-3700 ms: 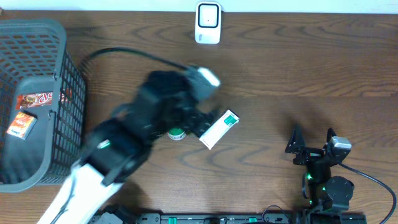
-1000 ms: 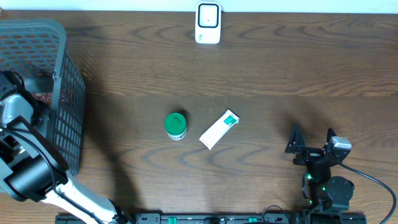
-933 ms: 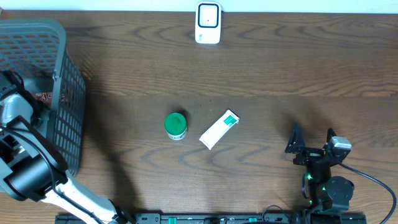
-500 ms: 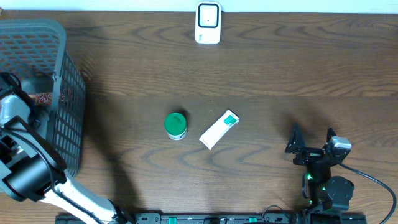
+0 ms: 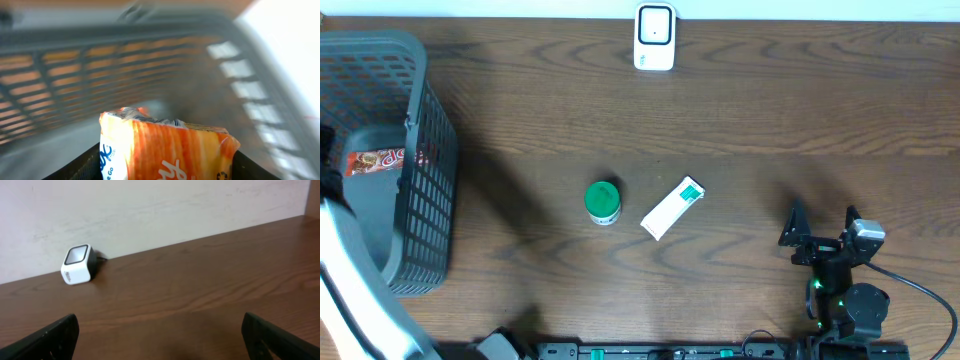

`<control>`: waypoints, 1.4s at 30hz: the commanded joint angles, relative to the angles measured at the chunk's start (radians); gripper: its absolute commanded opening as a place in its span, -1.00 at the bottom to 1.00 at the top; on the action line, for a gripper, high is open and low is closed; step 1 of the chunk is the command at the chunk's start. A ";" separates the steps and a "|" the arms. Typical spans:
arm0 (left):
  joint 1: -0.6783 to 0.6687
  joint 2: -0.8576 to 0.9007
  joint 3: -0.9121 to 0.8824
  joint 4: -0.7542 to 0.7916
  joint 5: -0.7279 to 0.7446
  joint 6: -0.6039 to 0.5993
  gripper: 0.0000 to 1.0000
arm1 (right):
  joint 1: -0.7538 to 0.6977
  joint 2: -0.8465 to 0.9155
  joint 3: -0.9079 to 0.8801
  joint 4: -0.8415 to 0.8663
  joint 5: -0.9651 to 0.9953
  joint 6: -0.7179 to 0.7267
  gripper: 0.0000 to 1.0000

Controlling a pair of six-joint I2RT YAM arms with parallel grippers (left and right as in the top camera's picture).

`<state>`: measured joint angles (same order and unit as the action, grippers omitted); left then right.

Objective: Scan the item barcode
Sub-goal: 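Reach the left gripper into the basket and grasp the orange box, then move the orange box to the scanner, then place it beside the Panadol box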

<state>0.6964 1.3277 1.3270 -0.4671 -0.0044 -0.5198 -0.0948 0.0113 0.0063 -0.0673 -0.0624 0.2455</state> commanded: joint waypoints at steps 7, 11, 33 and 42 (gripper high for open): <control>-0.283 -0.261 0.008 -0.061 0.491 0.007 0.28 | 0.007 -0.005 -0.001 -0.004 0.005 0.001 0.99; -0.557 -0.261 0.007 -0.070 0.489 0.035 0.28 | 0.007 -0.005 -0.001 -0.004 0.005 0.001 0.98; -1.481 0.491 0.006 0.103 0.122 0.394 0.28 | 0.007 -0.005 -0.001 -0.004 0.005 0.001 0.98; -1.574 0.658 0.006 0.165 0.127 0.584 0.28 | 0.007 -0.005 -0.001 -0.004 0.005 0.001 0.98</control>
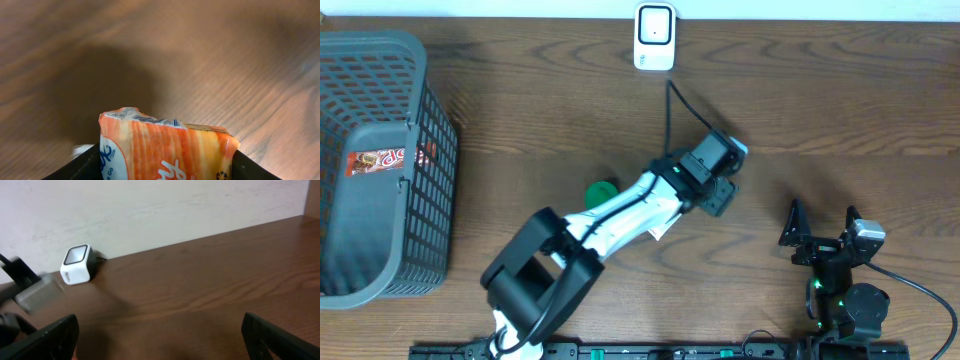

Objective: Scan the item barcode
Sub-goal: 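Move the orange box to the scanner, then place it beside the Panadol box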

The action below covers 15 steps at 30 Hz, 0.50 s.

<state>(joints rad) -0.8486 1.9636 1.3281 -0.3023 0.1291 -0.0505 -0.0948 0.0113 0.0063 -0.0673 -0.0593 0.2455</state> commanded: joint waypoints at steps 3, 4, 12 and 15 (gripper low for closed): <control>-0.061 0.042 0.005 -0.014 -0.007 0.217 0.29 | 0.007 -0.005 -0.001 -0.004 0.002 0.001 0.99; -0.066 0.044 0.005 -0.019 -0.007 0.246 0.29 | 0.007 -0.005 -0.001 -0.004 0.002 0.001 0.99; -0.073 0.045 0.005 -0.063 -0.005 0.394 0.43 | 0.007 -0.005 -0.001 -0.004 0.002 0.001 0.98; -0.073 0.045 0.005 -0.063 -0.003 0.394 0.43 | 0.007 -0.005 -0.001 -0.004 0.002 0.001 0.99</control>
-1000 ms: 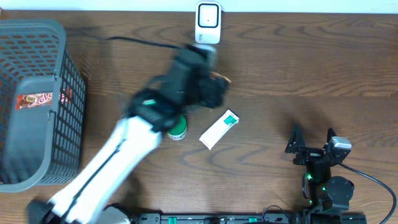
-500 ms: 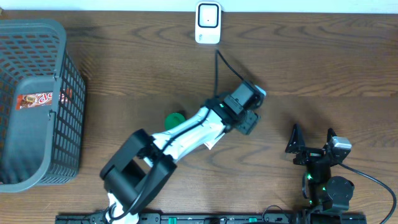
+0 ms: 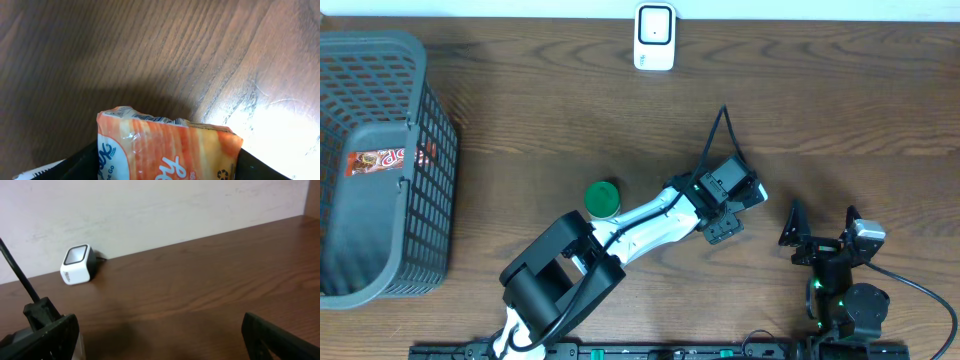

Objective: Scan the item barcode
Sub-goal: 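Move the orange box to the scanner, then place it beside the Panadol box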

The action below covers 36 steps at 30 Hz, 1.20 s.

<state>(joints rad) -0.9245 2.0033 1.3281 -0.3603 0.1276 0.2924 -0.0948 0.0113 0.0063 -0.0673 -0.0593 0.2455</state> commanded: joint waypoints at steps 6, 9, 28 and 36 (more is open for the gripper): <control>0.003 0.001 0.005 -0.033 -0.026 0.111 0.66 | 0.007 -0.005 -0.001 -0.004 0.002 0.001 0.98; 0.003 -0.023 0.005 -0.043 -0.078 0.118 0.69 | 0.007 -0.005 -0.001 -0.004 0.002 0.001 0.98; 0.122 -0.642 0.005 -0.112 -0.259 -0.006 0.91 | 0.007 -0.005 -0.001 -0.004 0.002 0.001 0.98; 0.450 -0.896 0.005 -0.164 -0.278 -0.213 0.97 | 0.007 -0.005 -0.001 -0.004 0.002 0.001 0.99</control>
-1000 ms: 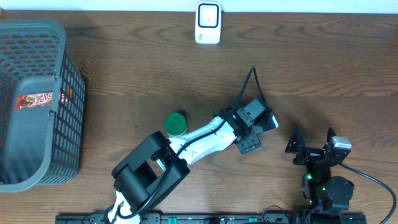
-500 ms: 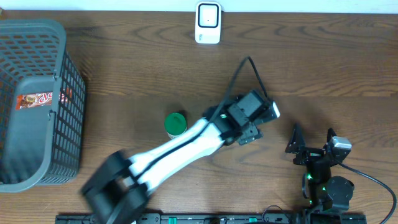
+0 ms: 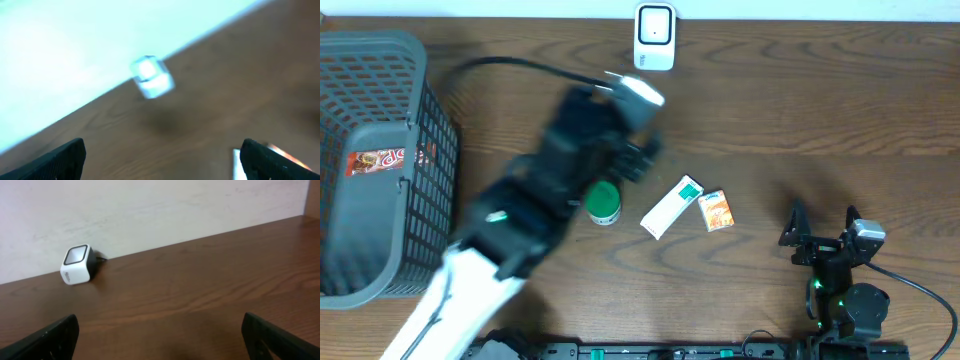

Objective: Scan the item barcode
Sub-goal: 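Move the orange box to the scanner, then place it beside the Panadol box, then reach the left gripper into the basket and grasp the red snack bar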

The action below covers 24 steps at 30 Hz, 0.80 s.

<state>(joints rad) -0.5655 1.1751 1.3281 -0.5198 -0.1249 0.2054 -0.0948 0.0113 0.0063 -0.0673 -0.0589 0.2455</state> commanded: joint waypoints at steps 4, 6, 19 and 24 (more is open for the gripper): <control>0.279 -0.171 0.005 -0.004 -0.023 -0.259 0.96 | 0.007 -0.005 -0.001 -0.004 0.002 0.001 0.99; 0.355 -0.209 0.005 -0.004 -0.017 -0.280 0.97 | 0.007 -0.005 -0.001 -0.004 0.002 0.001 0.99; 0.731 -0.201 0.005 -0.053 -0.018 -0.431 0.97 | 0.007 -0.005 -0.001 -0.004 0.002 0.001 0.98; 0.813 -0.100 0.005 -0.068 -0.018 -0.510 0.97 | 0.007 -0.005 -0.001 -0.004 0.002 0.001 0.99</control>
<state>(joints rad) 0.2115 1.0279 1.3281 -0.5812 -0.1402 -0.2314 -0.0948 0.0113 0.0063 -0.0669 -0.0589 0.2455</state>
